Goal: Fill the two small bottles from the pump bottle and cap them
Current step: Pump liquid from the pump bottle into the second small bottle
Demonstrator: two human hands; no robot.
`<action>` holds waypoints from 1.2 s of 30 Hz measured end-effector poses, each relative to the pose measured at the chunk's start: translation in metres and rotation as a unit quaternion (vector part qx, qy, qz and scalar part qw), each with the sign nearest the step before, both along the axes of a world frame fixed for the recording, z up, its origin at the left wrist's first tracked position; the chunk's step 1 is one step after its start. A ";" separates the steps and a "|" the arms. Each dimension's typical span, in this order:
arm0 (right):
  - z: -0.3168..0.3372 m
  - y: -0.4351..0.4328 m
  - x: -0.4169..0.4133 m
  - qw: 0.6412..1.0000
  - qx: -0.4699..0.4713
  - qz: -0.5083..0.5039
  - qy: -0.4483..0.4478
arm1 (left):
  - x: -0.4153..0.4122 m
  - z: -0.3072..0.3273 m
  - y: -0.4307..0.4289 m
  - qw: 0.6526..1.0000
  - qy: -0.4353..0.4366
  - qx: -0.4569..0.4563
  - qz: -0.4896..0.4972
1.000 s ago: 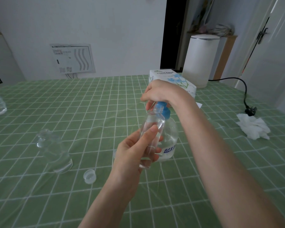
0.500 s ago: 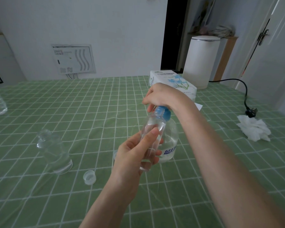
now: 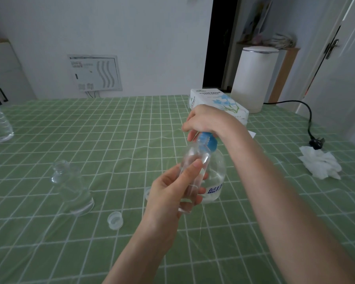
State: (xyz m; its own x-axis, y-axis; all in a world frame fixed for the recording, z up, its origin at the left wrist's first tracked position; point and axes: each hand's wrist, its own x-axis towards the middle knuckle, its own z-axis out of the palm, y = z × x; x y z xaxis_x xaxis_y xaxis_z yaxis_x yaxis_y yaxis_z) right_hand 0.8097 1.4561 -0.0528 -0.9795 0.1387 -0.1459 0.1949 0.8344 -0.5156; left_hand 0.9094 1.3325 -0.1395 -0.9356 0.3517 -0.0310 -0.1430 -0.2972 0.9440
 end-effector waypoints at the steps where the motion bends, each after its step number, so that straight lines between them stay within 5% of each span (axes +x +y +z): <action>1: -0.002 0.000 0.000 1.000 -0.003 0.001 -0.004 | 0.001 0.000 0.000 1.000 -0.003 0.000 -0.001; 36: 0.002 0.000 0.005 0.998 -0.042 -0.012 0.036 | 0.003 0.000 0.003 1.000 -0.003 0.015 0.010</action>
